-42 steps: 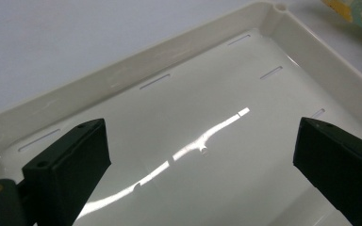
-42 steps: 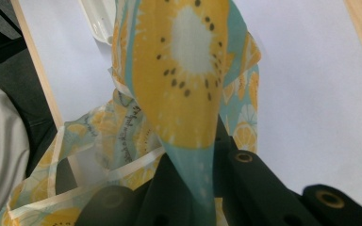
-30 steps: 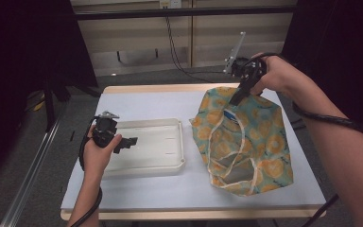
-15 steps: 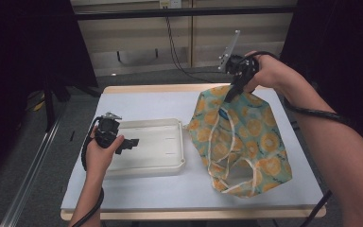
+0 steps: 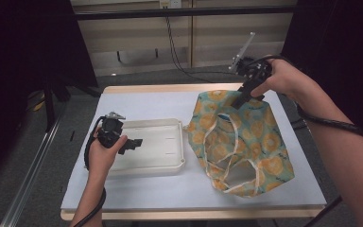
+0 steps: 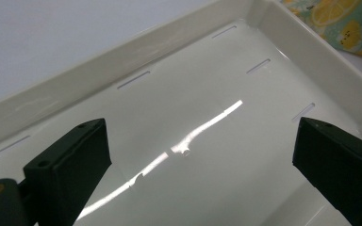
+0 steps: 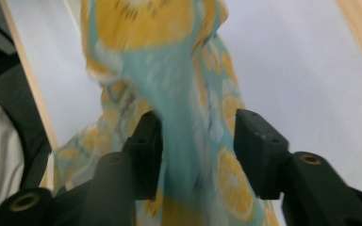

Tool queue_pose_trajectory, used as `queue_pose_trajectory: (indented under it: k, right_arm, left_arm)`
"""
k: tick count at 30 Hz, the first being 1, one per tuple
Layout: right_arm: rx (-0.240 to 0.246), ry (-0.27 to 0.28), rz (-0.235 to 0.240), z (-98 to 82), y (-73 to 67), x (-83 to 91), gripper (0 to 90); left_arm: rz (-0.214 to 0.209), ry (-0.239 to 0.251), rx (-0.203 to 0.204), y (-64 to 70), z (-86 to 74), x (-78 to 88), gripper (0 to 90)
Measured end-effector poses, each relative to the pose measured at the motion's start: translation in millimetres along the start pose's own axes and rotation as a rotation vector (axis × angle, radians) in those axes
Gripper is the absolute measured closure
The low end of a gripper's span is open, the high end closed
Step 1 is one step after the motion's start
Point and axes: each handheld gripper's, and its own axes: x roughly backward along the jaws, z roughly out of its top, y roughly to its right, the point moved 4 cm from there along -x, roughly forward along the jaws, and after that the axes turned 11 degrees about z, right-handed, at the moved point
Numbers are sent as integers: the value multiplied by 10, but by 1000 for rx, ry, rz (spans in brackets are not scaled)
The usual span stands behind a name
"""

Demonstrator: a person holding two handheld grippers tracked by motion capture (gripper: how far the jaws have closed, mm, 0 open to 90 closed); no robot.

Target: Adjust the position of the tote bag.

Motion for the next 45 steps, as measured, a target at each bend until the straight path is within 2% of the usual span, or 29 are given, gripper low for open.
queue_pose_trajectory:
  k: [2, 4, 7, 8, 9, 10, 11, 13, 15, 16, 17, 18, 19, 21, 22, 23, 26, 27, 28, 29, 31, 32, 35, 36, 37, 38, 39, 40, 45]
  right_arm:
    - [7, -31, -2, -49, 12, 5, 722]
    - [14, -42, -2, -78, 26, 5, 879]
    - [62, -44, -5, -88, 49, 8, 900]
    - [87, -50, -2, -83, 47, 8, 900]
    - [139, -63, 4, -65, 52, 12, 900]
    - [139, -63, 4, -65, 52, 12, 900]
    - [172, -57, 6, -47, 62, 22, 900]
    - [189, -62, 15, -43, 72, 22, 900]
    - [180, -60, 9, -44, 104, 23, 900]
    - [179, -62, 13, -47, 105, 21, 900]
    - [160, -55, 20, -54, 108, 22, 899]
    - [125, -36, 14, -56, 112, 20, 861]
    - [120, -11, 12, -57, 107, 18, 786]
    - [44, -7, 12, -84, 74, 7, 655]
    - [29, 0, 8, -93, 62, 8, 640]
    - [-27, 19, 8, -117, 47, 20, 557]
    - [-56, 37, -12, -145, 39, 31, 505]
    - [-73, 46, -20, -163, 44, 33, 456]
    - [-99, 64, -30, -177, 50, 41, 419]
    - [-99, 77, -34, -192, 50, 52, 405]
    - [-85, 60, -74, -227, 55, 87, 387]
    - [-100, 68, -75, -239, 44, 100, 386]
    - [-101, 75, -86, -271, 16, 137, 381]
    - [-119, 78, -91, -284, 11, 149, 376]
    - [-122, 76, -92, -298, 1, 154, 376]
    - [-115, 73, -92, -316, 0, 162, 376]
    - [-129, 75, -91, -329, -8, 167, 375]
    - [-138, 79, -92, -339, -13, 171, 372]
    - [-144, 95, -102, -406, -14, 198, 348]
  left_arm:
    - [7, -4, -10, -6, 2, 1, 44]
    - [6, -3, 0, 2, 4, -6, 44]
    - [-1, -6, -11, 8, 5, -12, 44]
    - [0, -1, -2, 15, 7, -18, 44]
    - [-2, -2, -3, 16, 7, -20, 44]
    - [0, -1, -2, 19, 7, -24, 44]
    - [1, -5, -1, 21, 8, -26, 44]
    - [0, -13, -17, 19, 8, -27, 44]
    - [-8, 0, -2, 56, 20, -40, 44]
    - [-10, -12, -24, 56, 29, -31, 44]
    - [-18, 0, -8, 87, 46, -38, 44]
    - [-26, -8, -28, 98, 62, -33, 44]
    - [-22, -8, -37, 115, 83, -31, 44]
    - [-44, -3, -47, 176, 132, -31, 44]
    - [-49, 7, -49, 203, 157, -37, 44]
    - [-51, 15, -50, 236, 183, -40, 40]
    - [-89, 24, -73, 312, 243, -36, 38]
    - [-97, 28, -68, 344, 259, -36, 37]
    - [-104, 24, -81, 367, 273, -36, 37]
    - [-115, 24, -88, 397, 286, -41, 37]
    - [-135, 20, -110, 440, 312, -44, 36]
    - [-142, 26, -102, 477, 327, -54, 36]
    - [-187, 35, -111, 562, 373, -64, 39]
    - [-208, 22, -138, 579, 387, -57, 42]
    - [-212, 19, -157, 598, 401, -57, 42]
    - [-208, 29, -159, 624, 417, -65, 42]
    - [-223, 39, -147, 654, 435, -67, 42]
    - [-221, 32, -164, 664, 449, -60, 40]
    - [-230, 31, -186, 736, 518, -54, 33]
